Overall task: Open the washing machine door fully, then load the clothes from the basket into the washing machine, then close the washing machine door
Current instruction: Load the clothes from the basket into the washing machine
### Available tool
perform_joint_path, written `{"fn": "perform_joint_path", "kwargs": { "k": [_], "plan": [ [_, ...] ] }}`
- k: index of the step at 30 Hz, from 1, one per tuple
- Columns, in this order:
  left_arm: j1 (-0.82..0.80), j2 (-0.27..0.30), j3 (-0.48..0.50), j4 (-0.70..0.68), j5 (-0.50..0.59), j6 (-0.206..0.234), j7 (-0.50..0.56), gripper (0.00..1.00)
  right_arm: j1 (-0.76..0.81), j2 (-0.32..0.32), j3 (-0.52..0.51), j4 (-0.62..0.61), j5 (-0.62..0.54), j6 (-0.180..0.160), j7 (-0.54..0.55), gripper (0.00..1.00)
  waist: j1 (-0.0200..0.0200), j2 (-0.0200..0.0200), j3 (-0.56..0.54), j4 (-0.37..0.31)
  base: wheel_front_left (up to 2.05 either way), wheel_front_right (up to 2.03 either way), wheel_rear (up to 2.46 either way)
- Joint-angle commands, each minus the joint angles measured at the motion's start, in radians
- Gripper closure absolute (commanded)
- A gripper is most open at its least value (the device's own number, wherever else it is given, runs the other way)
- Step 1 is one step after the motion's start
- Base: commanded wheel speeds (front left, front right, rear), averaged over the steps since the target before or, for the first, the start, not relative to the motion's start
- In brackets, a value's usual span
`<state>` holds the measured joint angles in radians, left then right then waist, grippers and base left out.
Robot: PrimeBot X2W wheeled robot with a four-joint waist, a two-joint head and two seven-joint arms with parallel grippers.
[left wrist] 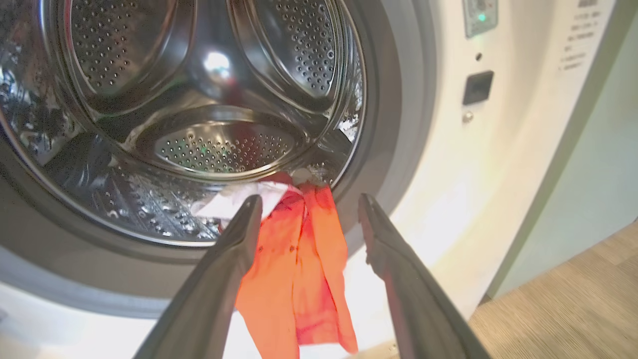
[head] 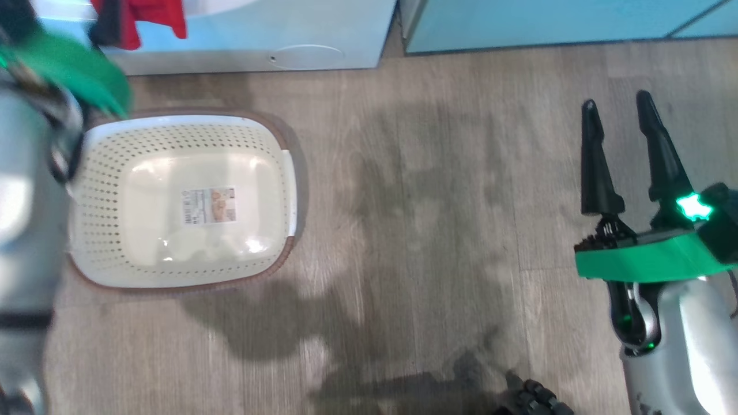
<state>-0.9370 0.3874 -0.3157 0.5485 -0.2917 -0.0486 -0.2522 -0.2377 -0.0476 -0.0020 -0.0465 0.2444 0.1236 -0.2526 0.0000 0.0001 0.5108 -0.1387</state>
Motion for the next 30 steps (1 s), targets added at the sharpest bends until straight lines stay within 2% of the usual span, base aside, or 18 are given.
{"fn": "perform_joint_path", "kwargs": {
  "k": [1, 7, 16, 19, 21, 30],
  "plan": [
    [0.026, 0.032, 0.037, -0.062, 0.004, 0.014, -0.009, 0.0, 0.029, -0.003, 0.01, -0.035, -0.009, 0.007, -0.009, 0.0, 0.0, -0.0001, -0.016, 0.018, 0.0, 0.0, 0.0],
    [0.284, -0.006, 0.071, -0.281, 0.029, 0.085, -0.009, 0.0, 0.069, -0.003, -0.012, -0.047, -0.025, 0.007, -0.008, 0.0, 0.0, -0.0001, -0.03, 0.036, 0.0, 0.0, 0.0],
    [0.506, -0.135, 0.128, -0.475, 0.072, 0.19, -0.009, 0.0, 0.098, -0.003, -0.008, -0.056, -0.05, 0.007, 0.003, 0.0, 0.0, -0.0001, -0.06, 0.059, 0.0, 0.0, 0.0],
    [0.544, -0.168, 0.128, -0.511, 0.096, 0.195, -0.009, 0.0, 0.104, -0.003, -0.004, -0.055, -0.051, 0.007, 0.006, 0.0, 0.0, -0.0001, -0.068, 0.061, 0.0, 0.0, 0.0],
    [0.568, -0.179, 0.119, -0.517, 0.133, 0.194, -0.009, 0.0, 0.105, -0.003, 0.002, -0.054, -0.05, 0.007, 0.008, 0.0, 0.0, -0.0001, -0.075, 0.06, 0.0, 0.0, 0.0],
    [0.591, -0.217, 0.149, -0.533, 0.161, 0.184, -0.009, 0.0, 0.111, -0.003, 0.011, -0.053, -0.045, 0.007, 0.007, 0.0, 0.0, -0.0001, -0.081, 0.057, 0.0, 0.0, 0.0]
  ]
}}
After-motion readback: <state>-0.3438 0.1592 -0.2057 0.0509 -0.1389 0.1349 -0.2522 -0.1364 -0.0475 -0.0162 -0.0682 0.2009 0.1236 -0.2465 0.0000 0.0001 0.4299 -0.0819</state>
